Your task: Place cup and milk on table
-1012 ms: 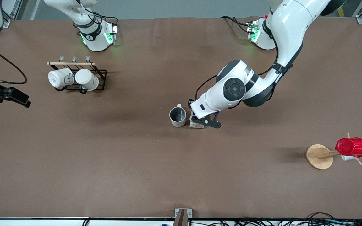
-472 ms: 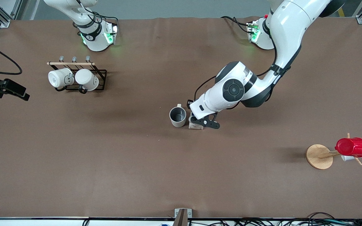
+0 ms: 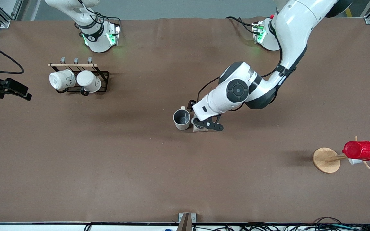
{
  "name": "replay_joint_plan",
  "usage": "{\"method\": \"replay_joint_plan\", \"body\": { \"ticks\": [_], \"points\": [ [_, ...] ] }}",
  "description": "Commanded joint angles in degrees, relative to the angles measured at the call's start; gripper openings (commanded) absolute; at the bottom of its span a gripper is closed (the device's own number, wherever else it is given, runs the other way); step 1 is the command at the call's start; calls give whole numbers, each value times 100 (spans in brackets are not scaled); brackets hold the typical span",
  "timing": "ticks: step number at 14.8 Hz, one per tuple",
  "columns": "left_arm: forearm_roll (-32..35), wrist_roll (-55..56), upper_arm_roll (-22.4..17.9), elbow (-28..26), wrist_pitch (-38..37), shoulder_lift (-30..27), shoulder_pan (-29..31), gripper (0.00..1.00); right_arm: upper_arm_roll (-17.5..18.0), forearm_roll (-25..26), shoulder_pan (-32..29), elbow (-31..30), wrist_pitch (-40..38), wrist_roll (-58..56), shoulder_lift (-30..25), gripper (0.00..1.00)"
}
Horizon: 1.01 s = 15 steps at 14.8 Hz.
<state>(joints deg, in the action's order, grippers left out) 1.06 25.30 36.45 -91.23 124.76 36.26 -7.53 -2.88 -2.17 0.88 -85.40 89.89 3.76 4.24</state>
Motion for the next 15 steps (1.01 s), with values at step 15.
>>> {"method": "replay_joint_plan", "body": {
  "ticks": [15],
  "points": [
    [-475,-988,-2640,-62,-2201,-2789,111,100,297,165,-158,-73,-103,-50,-81,100]
  ]
}}
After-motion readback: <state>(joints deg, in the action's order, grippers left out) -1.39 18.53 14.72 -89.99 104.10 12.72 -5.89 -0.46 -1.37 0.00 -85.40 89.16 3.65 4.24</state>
